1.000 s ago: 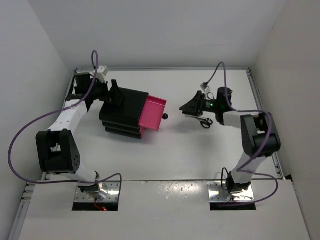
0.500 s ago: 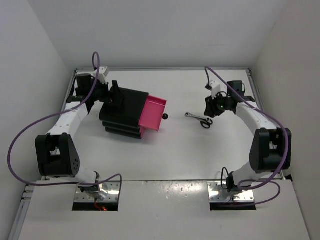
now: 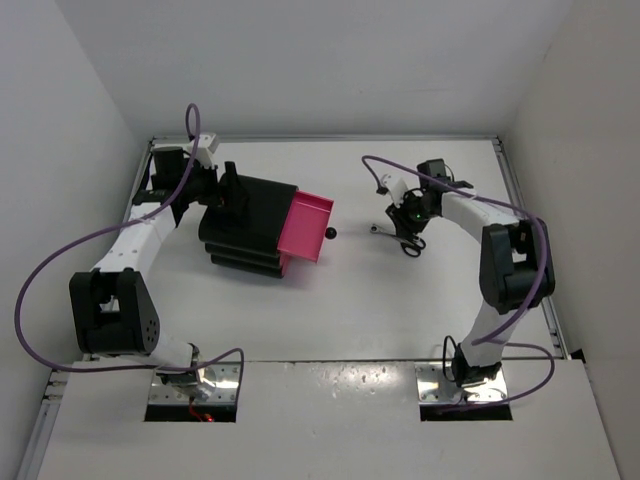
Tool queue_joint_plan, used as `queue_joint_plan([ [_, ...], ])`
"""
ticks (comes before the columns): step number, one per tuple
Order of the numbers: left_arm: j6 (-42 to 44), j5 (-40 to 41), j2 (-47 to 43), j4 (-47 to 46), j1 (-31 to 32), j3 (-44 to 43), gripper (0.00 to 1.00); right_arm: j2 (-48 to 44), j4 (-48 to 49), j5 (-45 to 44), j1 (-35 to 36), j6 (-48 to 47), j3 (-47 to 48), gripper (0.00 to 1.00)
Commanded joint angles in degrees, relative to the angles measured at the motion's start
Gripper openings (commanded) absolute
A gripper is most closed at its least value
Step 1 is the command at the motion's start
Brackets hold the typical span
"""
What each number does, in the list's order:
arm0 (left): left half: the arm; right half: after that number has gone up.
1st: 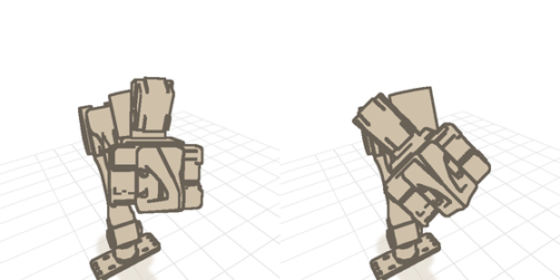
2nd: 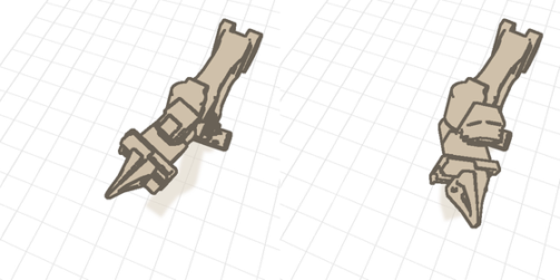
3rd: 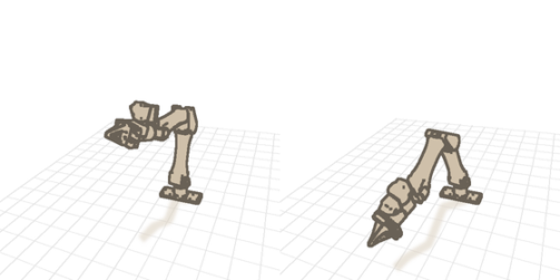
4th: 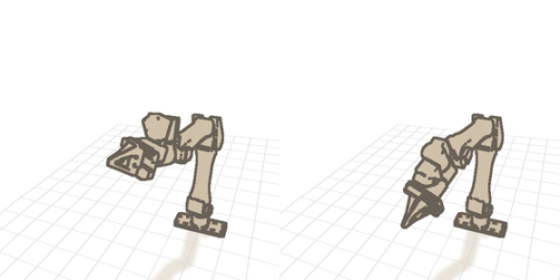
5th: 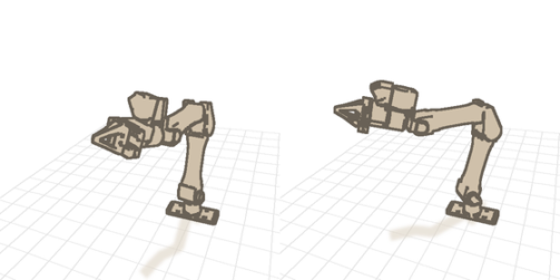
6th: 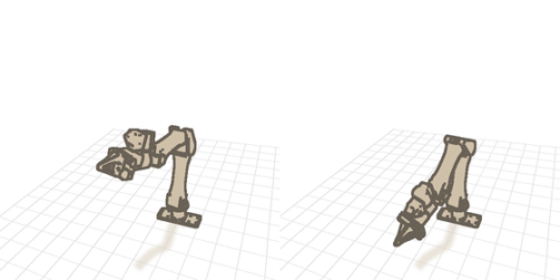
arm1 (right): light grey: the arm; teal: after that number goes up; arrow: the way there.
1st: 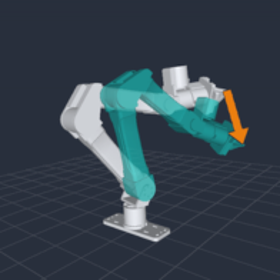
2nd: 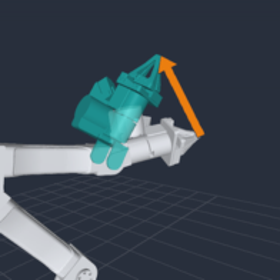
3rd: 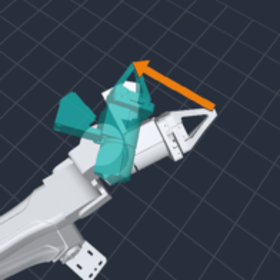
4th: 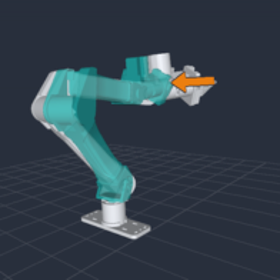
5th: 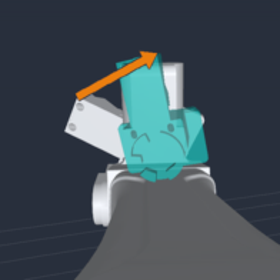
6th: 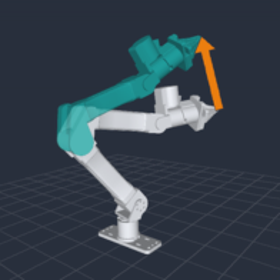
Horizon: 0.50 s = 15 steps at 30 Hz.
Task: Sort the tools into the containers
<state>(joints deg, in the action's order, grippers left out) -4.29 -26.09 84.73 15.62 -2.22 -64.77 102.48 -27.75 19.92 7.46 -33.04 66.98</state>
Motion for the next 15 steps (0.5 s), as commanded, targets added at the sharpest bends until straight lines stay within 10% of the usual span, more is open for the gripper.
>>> queue_joint_plan([
  [1,4.5,5.3,2.5,13.2,0.5,2.8,1.00,2.5,-0.6,-2.6,1.6,-3.3,4.1,0.35],
  [15,3.9,4.7,4.2,13.2,0.5,2.3,1.00,13.0,-7.1,-6.1,2.6,-6.3,14.4,0.33],
])
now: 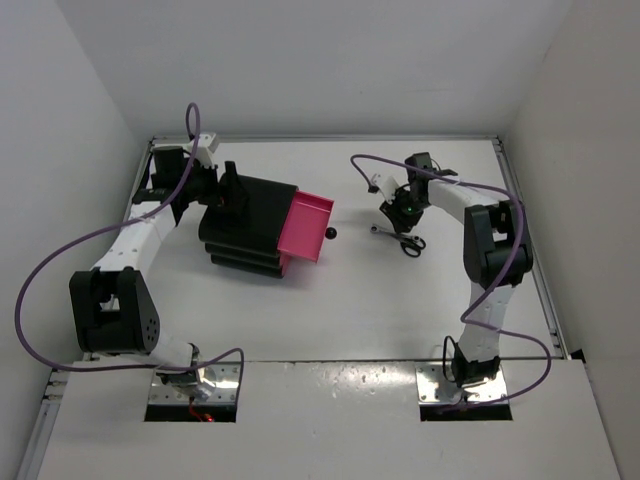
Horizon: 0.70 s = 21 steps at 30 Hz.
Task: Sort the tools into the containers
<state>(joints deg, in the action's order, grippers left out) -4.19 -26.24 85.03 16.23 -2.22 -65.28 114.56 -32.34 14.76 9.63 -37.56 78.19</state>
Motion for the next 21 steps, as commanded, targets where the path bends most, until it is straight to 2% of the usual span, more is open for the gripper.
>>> queue_joint_plan([
  [1,3.8,4.9,3.9,12.6,0.5,2.8,1.00,1.5,-2.6,-1.0,0.5,-2.4,3.7,0.33],
  [3,3.8,4.9,3.9,12.6,0.5,3.3,1.00,1.5,-3.2,-0.4,0.5,-3.0,3.7,0.33],
  [7,3.8,4.9,4.4,12.6,0.5,3.3,1.00,1.5,-3.8,0.2,0.5,-3.6,3.7,0.42],
  [15,3.8,4.9,5.0,12.6,0.5,3.3,1.00,2.2,-4.8,0.3,0.5,-4.7,3.7,0.42],
  [21,3.8,4.9,5.0,12.6,0.5,3.3,1.00,4.5,-5.4,-0.3,0.5,-5.2,4.9,0.35],
])
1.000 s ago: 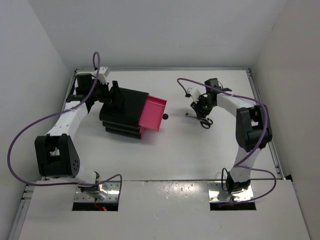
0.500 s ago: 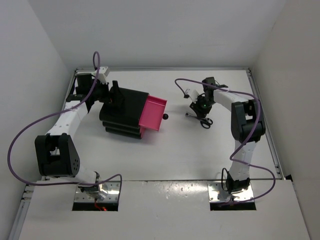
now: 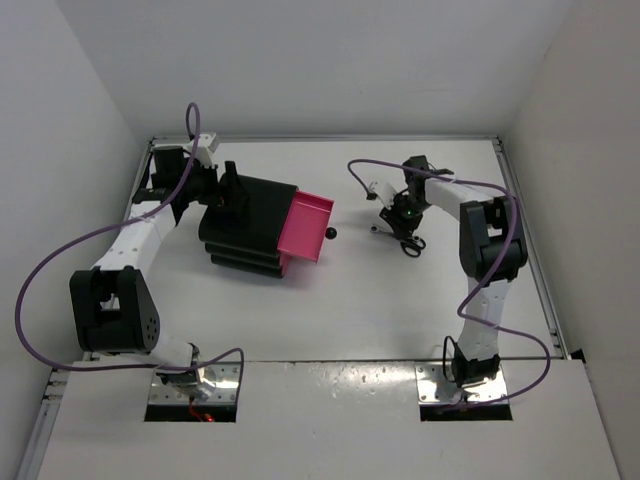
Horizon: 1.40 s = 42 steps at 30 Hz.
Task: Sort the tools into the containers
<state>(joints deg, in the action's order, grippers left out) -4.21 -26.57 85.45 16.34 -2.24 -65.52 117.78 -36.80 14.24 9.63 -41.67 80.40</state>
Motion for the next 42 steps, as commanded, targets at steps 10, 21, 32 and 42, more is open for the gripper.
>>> queue_joint_plan([
  [10,3.9,5.2,4.6,13.0,0.6,3.0,1.00,1.2,-2.1,1.0,0.5,-3.3,3.2,0.09],
  [21,3.1,5.2,-3.2,10.6,-1.4,2.5,1.00,-15.6,-8.2,10.2,-0.6,-1.9,0.0,0.02],
  [32,-9.6,13.0,-17.1,2.0,-10.6,2.5,1.00,-25.4,4.1,28.2,1.4,27.8,4.0,0.01],
  [42,-10.1,14.1,-19.0,2.0,-13.9,1.8,1.00,-13.8,21.3,29.1,17.5,59.3,17.6,0.00],
])
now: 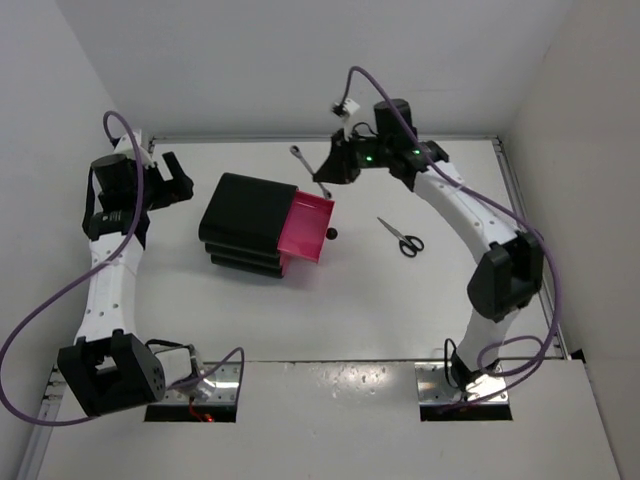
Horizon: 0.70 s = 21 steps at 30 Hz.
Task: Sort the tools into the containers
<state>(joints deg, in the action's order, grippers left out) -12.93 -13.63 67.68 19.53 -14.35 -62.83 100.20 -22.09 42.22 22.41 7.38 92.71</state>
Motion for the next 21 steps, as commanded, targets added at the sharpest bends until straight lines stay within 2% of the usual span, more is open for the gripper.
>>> queue_joint_plan([
  [1,-1.4,1.9,-1.2,-0.5,-1.8,-0.9,1.00,5.3,5.7,0.0,6.0,10.8,8.8,0.00],
  [4,-1.4,1.9,-1.2,-0.5,-3.8,0.5,1.00,11.8,3.2,-3.4,9.8,12.9,16.8,0.00],
  [9,-2.5,-0.2,-1.2,-0.5,-5.7,2.5,1.00,16.4,2.5,-9.0,15.3,12.0,21.4,0.00],
  [21,-2.5,-3.1,-0.1,-0.5,-8.1,4.8,1.00,25.8,1.9,-18.8,19.6,8.3,25.2,0.00],
])
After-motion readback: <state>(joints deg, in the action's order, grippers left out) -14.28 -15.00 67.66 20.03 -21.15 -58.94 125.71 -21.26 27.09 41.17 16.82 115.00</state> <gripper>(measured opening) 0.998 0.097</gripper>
